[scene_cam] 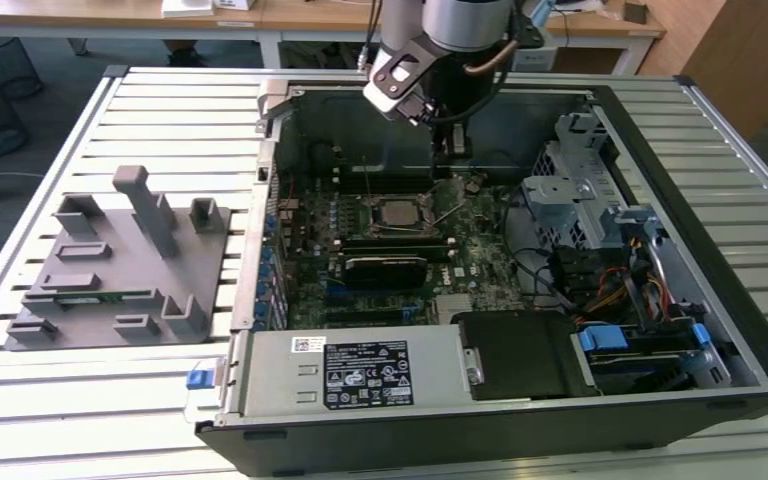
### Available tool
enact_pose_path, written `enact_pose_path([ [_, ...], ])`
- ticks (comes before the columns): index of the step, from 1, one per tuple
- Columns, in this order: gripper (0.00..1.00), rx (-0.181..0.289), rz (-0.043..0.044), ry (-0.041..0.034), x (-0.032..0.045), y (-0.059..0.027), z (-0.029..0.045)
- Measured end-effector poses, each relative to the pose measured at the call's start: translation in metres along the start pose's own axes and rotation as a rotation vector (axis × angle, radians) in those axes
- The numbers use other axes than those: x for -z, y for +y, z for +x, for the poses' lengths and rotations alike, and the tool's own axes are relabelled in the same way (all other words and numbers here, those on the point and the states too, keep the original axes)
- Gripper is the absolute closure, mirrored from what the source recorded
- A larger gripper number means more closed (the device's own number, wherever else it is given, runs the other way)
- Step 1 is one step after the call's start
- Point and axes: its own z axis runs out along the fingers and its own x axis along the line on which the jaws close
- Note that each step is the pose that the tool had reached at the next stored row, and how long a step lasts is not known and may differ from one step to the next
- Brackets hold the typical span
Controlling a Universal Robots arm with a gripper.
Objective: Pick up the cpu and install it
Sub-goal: 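Close the cpu cover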
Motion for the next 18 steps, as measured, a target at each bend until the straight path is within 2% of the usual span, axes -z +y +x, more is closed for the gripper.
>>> enact_pose_path([
  [18,0.89,0.0,0.0001,-0.0001,-0.0009,0.0121,0.0001],
])
